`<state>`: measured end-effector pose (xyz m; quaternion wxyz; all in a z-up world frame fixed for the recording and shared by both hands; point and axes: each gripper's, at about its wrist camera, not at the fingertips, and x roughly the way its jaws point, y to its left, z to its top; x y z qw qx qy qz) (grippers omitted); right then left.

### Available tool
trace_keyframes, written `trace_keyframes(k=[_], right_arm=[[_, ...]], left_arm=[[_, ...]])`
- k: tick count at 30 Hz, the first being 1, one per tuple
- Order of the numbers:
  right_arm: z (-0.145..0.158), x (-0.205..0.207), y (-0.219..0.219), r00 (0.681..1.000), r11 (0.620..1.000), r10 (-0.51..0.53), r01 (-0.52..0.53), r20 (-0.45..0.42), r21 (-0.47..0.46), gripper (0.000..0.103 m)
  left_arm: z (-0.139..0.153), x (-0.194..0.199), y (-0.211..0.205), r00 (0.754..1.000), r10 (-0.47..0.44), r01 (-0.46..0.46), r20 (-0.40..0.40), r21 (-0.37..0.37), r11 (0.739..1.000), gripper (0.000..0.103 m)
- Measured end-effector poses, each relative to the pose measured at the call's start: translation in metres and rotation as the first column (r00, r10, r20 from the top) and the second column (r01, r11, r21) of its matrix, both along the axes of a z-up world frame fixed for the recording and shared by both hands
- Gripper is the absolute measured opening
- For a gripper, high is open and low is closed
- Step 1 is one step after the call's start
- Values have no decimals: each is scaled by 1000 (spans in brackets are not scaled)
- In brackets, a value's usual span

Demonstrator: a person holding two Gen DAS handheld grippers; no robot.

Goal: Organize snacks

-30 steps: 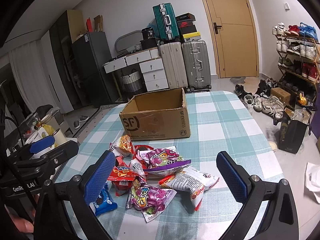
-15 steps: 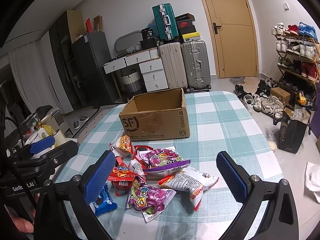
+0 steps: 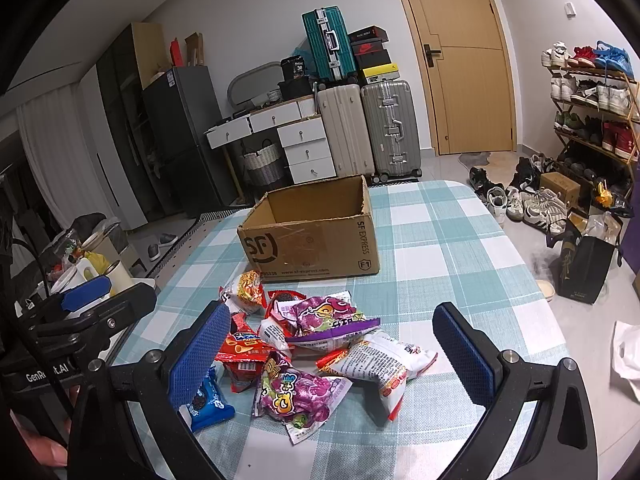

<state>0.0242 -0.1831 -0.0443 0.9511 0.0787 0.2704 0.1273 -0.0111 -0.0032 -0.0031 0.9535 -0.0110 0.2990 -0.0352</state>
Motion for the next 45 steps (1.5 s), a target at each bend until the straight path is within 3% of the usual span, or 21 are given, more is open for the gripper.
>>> trace_keyframes(k=[10,22,30,39,45], right_arm=[[-6,0,-1,1000,1000,-3,3,-7,-2,103],[-22,3,1,999,1000,2,-2,-34,5,103],[-33,10,2,998,1000,3,-2,-56,5,103],[-43,16,0,997,1000,-3,4,-76,3,103],[-50,17,-7,996,1000,-13,14,-90,8,103]], left_arm=[[-21,-3,25,997,-37,34,-69,-37,999,102],[-88,-4,59,980,-28,25,-199,-18,1000,102],[-130,4,54,961,-91,91,-262,-14,996,102],[-161,21,50,941,-101,108,-325,4,994,101],[-165,32,48,932,-128,130,-340,-15,991,91]])
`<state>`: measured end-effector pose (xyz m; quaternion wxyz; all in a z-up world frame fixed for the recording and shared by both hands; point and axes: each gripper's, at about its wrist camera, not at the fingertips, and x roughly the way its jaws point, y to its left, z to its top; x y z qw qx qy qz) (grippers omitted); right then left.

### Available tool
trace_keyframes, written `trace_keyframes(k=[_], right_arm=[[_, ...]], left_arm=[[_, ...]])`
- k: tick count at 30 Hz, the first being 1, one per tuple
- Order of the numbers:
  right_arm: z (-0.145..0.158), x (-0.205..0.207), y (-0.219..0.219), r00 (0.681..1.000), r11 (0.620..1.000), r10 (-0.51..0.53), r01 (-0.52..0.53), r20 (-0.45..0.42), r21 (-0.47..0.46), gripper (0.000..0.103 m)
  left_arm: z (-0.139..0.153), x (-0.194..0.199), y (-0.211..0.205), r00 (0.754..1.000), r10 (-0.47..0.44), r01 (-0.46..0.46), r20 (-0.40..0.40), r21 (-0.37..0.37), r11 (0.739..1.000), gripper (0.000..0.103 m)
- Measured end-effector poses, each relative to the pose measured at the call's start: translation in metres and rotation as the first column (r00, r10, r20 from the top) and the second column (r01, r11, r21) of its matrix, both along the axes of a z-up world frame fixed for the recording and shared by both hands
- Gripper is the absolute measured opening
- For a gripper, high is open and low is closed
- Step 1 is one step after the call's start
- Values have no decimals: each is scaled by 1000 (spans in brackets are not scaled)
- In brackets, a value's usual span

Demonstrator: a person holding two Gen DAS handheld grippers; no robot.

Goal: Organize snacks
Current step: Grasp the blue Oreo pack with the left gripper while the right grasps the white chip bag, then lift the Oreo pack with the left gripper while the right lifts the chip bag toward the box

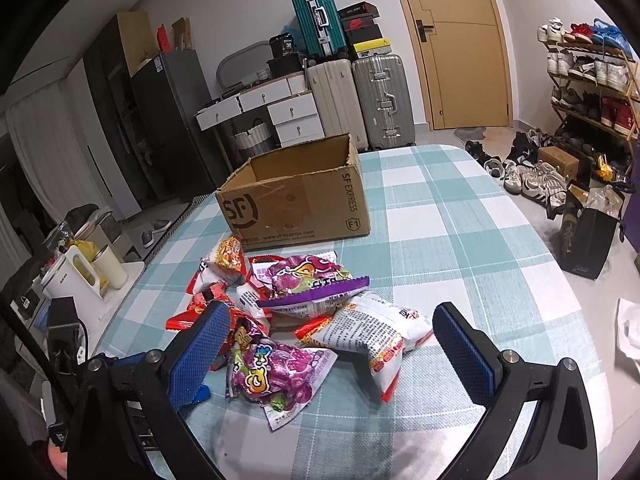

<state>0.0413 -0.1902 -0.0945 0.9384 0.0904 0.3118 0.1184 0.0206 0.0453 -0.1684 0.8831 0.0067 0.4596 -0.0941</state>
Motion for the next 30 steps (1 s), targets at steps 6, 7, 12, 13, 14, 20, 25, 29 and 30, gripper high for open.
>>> trace_keyframes(k=[6,7,12,13,14,20,25,29,30], right_arm=[[-5,-1,-4,1000,1000,0,0,-4,-12,103],[-6,-1,-5,1000,1000,-2,2,-5,-14,103],[-10,0,-11,1000,1000,-14,14,-22,-13,103],[-11,0,-13,1000,1000,-16,16,-26,-13,103],[-12,0,-14,999,1000,-19,19,-30,-13,103],[-18,6,-20,998,999,-33,33,-61,-7,103],[-24,15,-23,995,999,-33,34,-92,8,103],[-32,27,-25,992,999,-20,23,-123,25,103],[-33,28,-24,992,999,-17,20,-125,26,103]], left_arm=[[-1,7,-6,999,-40,39,-15,-36,999,71],[-1,5,-7,999,-48,47,-18,-43,998,64],[0,3,-12,996,-85,83,-21,-64,994,46],[0,2,-11,996,-87,85,-20,-74,994,44],[0,3,-8,996,-88,85,-25,-98,992,43],[2,2,-1,996,-87,84,-21,-111,990,42],[8,-1,5,997,-80,78,-13,-126,989,42],[16,-5,11,998,-68,68,2,-138,988,42],[17,-7,13,998,-64,65,7,-141,988,42]])
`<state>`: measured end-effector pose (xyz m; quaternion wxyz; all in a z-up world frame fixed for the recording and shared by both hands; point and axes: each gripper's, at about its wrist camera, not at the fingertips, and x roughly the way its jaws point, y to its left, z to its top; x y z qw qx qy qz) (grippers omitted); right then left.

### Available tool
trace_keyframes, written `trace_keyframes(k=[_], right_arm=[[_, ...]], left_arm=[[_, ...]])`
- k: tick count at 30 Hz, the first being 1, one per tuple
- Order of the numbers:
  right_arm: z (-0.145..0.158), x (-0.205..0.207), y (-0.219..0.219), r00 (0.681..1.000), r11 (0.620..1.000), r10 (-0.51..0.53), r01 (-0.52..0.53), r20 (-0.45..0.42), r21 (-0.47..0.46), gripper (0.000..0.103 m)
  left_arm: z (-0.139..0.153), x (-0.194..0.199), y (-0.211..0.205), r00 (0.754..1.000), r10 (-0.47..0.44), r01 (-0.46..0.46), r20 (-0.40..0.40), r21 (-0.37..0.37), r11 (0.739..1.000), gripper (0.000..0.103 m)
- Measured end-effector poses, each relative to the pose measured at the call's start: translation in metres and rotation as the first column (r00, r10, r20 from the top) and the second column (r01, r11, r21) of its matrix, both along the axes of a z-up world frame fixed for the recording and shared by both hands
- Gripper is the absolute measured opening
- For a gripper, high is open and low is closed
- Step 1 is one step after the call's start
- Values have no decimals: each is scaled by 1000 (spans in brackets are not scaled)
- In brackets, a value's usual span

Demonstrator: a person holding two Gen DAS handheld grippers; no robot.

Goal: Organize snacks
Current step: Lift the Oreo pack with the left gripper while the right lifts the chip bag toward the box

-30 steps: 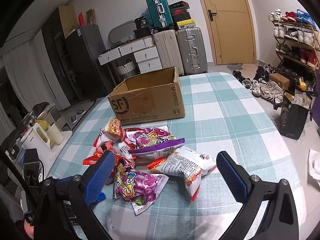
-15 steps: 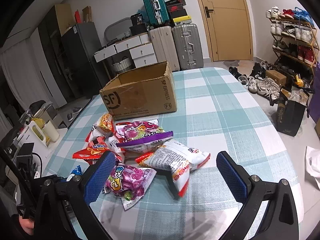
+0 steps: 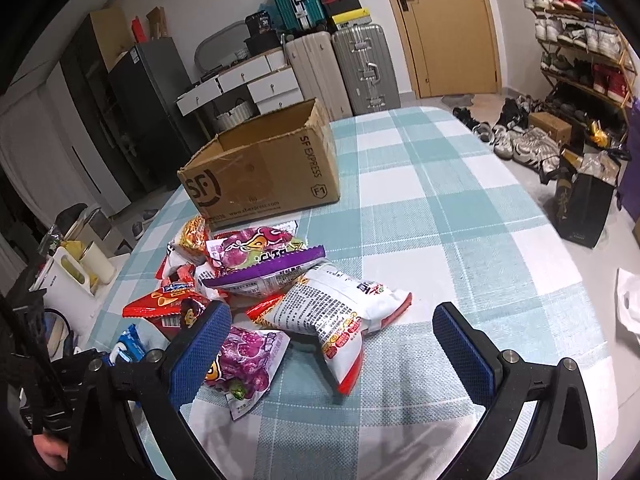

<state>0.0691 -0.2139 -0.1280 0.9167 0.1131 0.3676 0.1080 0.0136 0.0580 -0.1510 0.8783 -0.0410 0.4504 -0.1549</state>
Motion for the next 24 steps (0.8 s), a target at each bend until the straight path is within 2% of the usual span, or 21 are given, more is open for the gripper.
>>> trace_keyframes(k=[10,24], right_arm=[[-24,29,1,998,998,12,-8,-69,63,103],[-42,52,3,992,995,10,3,-126,97,102]], left_arm=[[18,-4,8,1000,6,-6,28,-20,1000,42],[17,0,13,1000,22,-21,20,-28,999,42]])
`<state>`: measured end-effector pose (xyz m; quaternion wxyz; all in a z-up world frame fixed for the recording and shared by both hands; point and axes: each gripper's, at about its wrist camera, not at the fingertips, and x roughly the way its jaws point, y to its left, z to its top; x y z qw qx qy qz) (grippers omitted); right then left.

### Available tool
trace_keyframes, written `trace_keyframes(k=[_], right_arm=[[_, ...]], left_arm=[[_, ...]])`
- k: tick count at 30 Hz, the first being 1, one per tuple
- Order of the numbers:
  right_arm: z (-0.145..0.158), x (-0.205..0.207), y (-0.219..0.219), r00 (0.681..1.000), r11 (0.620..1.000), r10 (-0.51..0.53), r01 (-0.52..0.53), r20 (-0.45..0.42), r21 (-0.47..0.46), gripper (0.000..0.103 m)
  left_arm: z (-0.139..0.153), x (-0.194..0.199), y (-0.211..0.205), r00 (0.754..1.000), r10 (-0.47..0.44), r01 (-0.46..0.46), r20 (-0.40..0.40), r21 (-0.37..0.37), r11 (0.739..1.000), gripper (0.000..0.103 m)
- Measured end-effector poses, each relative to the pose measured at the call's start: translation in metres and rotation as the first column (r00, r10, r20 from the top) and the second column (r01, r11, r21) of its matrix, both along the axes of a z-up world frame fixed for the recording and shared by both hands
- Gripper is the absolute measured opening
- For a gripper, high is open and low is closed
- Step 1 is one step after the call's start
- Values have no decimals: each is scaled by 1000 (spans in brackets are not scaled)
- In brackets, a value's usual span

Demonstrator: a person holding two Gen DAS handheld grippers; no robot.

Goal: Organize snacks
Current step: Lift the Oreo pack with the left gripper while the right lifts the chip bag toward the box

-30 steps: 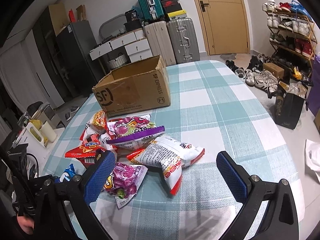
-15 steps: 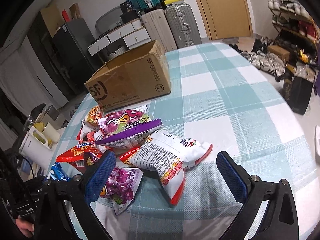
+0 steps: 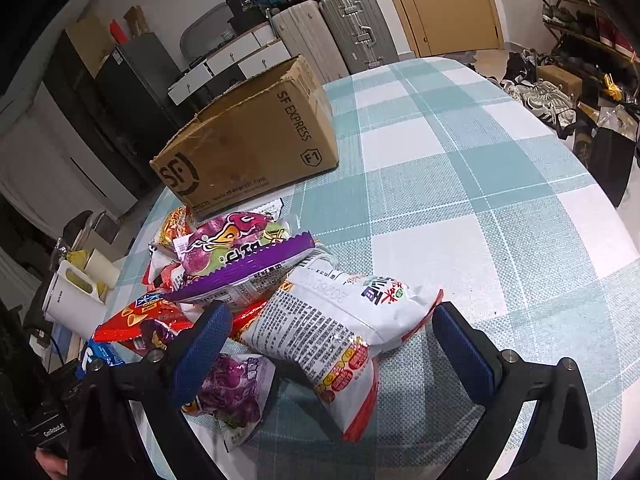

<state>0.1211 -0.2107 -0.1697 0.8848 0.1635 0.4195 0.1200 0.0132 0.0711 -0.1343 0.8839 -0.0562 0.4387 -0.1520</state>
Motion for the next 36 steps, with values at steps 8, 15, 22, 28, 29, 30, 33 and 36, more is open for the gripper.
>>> trace_keyframes(k=[8,15,22,28,29,30,33,36], right_arm=[[-4,2,-4,1000,1000,-13,13,-16,14,89],[-4,-4,-7,1000,1000,-24,24,-1,3,70],[-3,-10,-9,1000,1000,-25,25,8,8,61],[-1,-17,-18,999,998,-43,43,14,40,60],[1,-19,-21,999,998,-51,50,18,44,60],[3,-21,-23,998,997,-60,59,23,45,60],[10,-28,-29,996,996,-80,79,42,41,60],[22,-36,-37,992,995,-102,100,75,30,60]], left_arm=[[1,3,2,1000,9,-9,-5,-11,1000,42],[6,1,4,1000,14,-14,6,-18,1000,42],[13,0,7,1000,22,-22,19,-22,1000,42],[20,-2,8,999,25,-24,31,-30,999,42],[22,-2,8,999,25,-24,34,-31,999,42],[24,-2,8,999,24,-23,38,-35,999,42],[32,-1,6,998,21,-19,51,-44,999,42],[41,3,3,998,12,-8,63,-61,998,42]])
